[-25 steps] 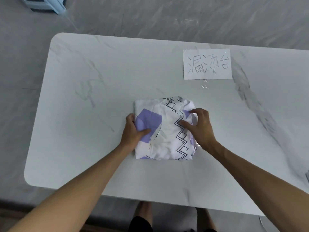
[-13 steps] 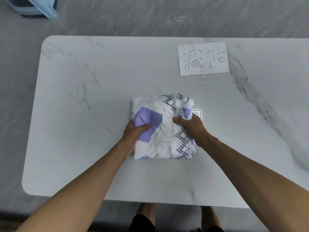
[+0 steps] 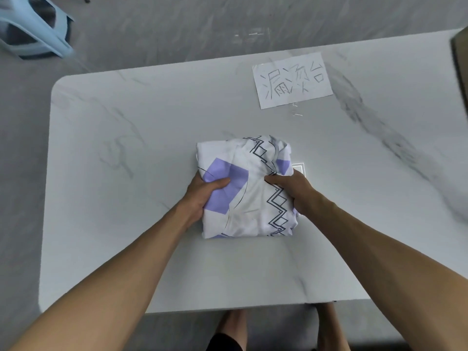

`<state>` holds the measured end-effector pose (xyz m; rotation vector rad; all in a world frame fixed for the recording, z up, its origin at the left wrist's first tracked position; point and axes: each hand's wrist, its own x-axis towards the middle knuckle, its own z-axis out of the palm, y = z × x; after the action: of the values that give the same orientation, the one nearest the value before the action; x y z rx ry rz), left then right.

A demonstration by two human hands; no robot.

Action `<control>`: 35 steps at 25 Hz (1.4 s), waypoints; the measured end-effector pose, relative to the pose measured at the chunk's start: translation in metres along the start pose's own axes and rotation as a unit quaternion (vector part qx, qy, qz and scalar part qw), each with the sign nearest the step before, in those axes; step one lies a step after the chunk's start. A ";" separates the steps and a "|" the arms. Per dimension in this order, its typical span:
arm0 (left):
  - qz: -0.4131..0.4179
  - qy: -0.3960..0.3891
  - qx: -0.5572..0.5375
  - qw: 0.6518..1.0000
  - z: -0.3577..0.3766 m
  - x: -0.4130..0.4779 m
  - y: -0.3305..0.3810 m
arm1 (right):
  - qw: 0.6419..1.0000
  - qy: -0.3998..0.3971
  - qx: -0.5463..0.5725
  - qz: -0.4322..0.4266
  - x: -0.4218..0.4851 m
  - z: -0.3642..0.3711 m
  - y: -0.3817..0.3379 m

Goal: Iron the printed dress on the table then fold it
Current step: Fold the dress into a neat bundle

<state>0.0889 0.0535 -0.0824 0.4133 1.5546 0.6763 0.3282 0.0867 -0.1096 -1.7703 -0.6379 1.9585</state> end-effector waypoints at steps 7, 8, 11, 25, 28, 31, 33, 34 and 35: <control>0.057 -0.039 0.077 0.995 0.057 -0.087 0.093 | 0.996 -0.015 0.089 -0.016 -0.104 -0.051 -0.053; 0.059 -0.054 0.096 0.992 0.072 -0.103 0.111 | 0.994 -0.014 0.102 -0.022 -0.126 -0.063 -0.067; 0.061 -0.138 0.145 0.978 0.130 -0.159 0.157 | 0.990 0.005 0.139 -0.031 -0.197 -0.115 -0.104; 0.081 -0.312 0.164 0.932 0.533 -0.392 0.215 | 0.951 0.109 0.288 -0.039 -0.459 -0.478 -0.154; 0.051 -0.363 0.171 0.914 0.613 -0.399 0.218 | 0.936 0.114 0.326 -0.064 -0.490 -0.551 -0.152; 0.024 -0.402 0.169 0.900 0.695 -0.397 0.220 | 0.924 0.136 0.347 -0.090 -0.511 -0.622 -0.155; -0.007 -0.419 0.181 0.890 0.751 -0.396 0.221 | 0.914 0.145 0.362 -0.112 -0.520 -0.666 -0.157; -0.015 -0.427 0.186 0.885 0.773 -0.395 0.221 | 0.909 0.153 0.371 -0.115 -0.523 -0.683 -0.158; -0.024 -0.436 0.195 0.878 0.792 -0.393 0.221 | 0.905 0.161 0.377 -0.114 -0.526 -0.697 -0.157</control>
<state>0.8817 0.1099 0.3634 0.8433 0.8084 0.0706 1.0747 -0.0593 0.3470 -1.3825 0.0460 1.4150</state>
